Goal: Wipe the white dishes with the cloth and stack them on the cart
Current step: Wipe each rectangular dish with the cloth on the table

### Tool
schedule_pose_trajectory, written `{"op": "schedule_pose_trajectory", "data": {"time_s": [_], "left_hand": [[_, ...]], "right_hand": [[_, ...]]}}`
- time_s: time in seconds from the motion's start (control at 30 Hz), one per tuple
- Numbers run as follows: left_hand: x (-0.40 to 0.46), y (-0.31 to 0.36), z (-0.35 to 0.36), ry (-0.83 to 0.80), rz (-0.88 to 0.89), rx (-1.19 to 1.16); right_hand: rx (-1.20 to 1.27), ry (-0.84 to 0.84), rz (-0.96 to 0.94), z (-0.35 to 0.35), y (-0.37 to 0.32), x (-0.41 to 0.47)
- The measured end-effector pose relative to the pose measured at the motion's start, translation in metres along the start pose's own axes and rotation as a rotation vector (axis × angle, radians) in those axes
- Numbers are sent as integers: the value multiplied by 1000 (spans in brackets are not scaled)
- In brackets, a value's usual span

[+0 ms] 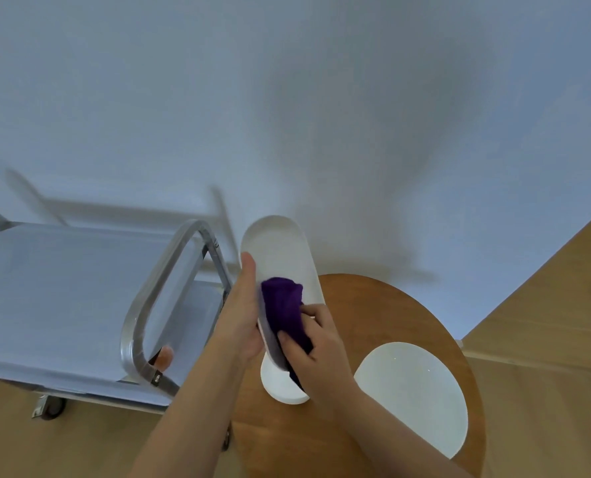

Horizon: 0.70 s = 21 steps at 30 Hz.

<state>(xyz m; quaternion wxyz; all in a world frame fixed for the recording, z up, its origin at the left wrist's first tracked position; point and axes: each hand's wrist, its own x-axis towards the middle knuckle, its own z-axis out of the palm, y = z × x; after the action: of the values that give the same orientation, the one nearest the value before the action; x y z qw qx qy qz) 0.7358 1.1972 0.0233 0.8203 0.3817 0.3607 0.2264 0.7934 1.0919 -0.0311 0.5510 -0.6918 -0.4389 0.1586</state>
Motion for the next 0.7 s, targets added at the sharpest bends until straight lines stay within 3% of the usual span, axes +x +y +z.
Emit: {"op": "schedule_pose_trajectory", "data": {"time_s": [0.17, 0.33, 0.47, 0.6, 0.7], "left_hand": [[-4, -9, -6, -116, -32, -1], [-5, -37, -19, -29, -77, -30], [-5, -75, -38, 199, -168, -120], [-19, -132, -72, 384, -169, -106], [-30, -172, -95, 502, -278, -57]], "right_hand": [[-217, 90, -35, -12, 21, -14], [-473, 113, 37, -16, 45, -22], [-357, 106, 366, -23, 62, -16], [-230, 97, 488, -36, 80, -24], [-136, 81, 603, -35, 91, -35]]}}
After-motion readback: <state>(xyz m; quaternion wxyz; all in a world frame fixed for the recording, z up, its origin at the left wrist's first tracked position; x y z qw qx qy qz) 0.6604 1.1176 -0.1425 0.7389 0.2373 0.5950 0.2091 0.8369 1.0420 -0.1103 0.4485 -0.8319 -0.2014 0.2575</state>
